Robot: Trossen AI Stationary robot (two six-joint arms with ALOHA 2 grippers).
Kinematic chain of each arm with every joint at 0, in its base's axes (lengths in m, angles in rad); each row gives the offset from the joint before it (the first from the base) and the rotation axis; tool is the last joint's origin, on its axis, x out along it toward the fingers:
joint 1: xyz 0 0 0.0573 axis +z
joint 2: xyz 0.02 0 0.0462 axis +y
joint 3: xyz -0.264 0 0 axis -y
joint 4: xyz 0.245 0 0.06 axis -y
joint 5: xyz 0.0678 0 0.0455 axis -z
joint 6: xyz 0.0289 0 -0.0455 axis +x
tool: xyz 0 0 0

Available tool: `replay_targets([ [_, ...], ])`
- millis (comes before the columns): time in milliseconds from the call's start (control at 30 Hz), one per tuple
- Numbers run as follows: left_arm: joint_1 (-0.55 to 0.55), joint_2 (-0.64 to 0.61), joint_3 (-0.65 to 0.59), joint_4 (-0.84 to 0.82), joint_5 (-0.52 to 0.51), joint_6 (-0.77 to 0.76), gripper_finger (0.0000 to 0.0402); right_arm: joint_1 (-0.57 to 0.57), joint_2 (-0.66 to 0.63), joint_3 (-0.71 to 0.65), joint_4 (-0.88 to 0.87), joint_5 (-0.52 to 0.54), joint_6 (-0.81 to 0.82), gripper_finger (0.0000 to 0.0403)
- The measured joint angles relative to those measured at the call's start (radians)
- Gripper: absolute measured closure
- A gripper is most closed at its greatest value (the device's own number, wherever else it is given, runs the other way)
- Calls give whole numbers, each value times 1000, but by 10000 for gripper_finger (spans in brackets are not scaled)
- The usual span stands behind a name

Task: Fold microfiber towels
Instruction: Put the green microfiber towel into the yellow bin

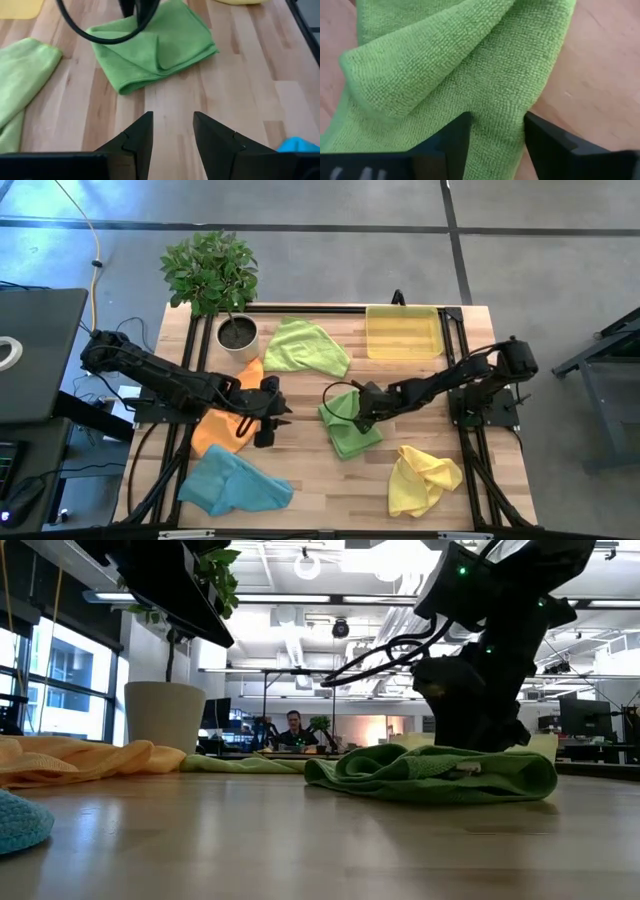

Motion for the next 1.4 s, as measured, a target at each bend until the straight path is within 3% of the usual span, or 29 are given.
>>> replay_targets([
  [267,22,0,0,-7,-1,47,273,-1,7,-4,6,59,1,376],
  [333,23,0,0,-7,-4,64,273,-1,7,-4,6,61,0,394],
  [600,22,0,0,-6,-39,65,273,-1,-19,-2,-22,68,-122,399],
  [733,22,0,0,-6,-41,40,273,-3,-77,45,-224,99,-232,401],
  [933,22,0,0,-3,-41,-9,273,-15,-138,246,-713,269,-434,402],
  [1100,22,0,0,2,-52,-16,273,-55,-146,389,-1029,481,-694,402],
  [1233,22,0,0,5,-94,-16,273,-113,-149,427,-1115,617,-964,402],
  [1400,22,0,0,7,-112,-15,273,-239,-149,395,-1080,628,-1217,402],
])
